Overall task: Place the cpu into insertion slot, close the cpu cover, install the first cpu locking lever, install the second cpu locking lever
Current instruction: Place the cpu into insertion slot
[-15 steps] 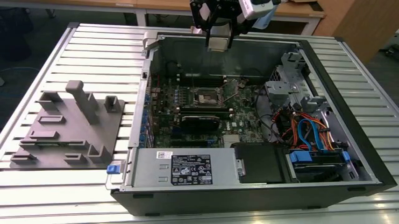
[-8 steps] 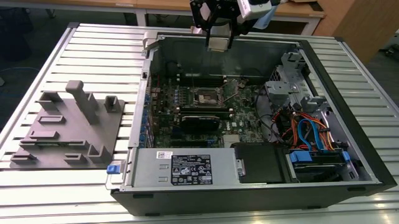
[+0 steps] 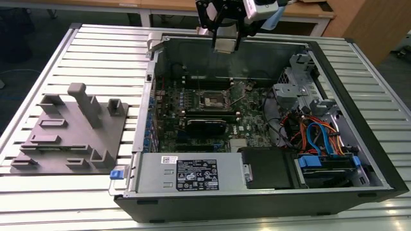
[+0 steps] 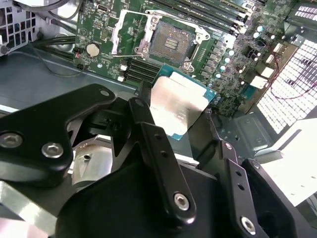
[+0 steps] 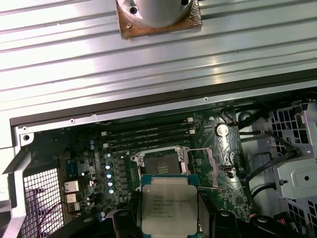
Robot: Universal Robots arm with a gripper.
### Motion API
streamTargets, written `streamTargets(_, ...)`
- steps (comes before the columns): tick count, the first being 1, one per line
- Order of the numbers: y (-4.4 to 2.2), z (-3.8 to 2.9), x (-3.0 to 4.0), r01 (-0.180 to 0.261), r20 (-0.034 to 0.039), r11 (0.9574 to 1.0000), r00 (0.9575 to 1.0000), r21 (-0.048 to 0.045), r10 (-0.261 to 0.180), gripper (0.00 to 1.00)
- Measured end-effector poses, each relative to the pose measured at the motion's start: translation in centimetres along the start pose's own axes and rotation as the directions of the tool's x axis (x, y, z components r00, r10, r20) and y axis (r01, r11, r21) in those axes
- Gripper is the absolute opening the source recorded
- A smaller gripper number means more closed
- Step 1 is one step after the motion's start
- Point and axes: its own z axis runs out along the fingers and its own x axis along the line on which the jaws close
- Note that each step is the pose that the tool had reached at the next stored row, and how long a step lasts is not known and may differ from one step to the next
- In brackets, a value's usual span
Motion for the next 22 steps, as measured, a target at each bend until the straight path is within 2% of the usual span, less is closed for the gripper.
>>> streamTargets(13, 0.00, 0.02, 0.00, -0.009, 0.0008, 1.0000, 1.0000, 0.0002, 0.009, 0.54)
streamTargets(17, -0.01, 0.05, 0.01, -0.060, 0.0054, 0.9982, 0.9982, -0.0012, 0.060, 0.54)
streamTargets(22, -0.01, 0.07, 0.03, -0.122, 0.0108, 0.9925, 0.9924, -0.0029, 0.122, 0.54)
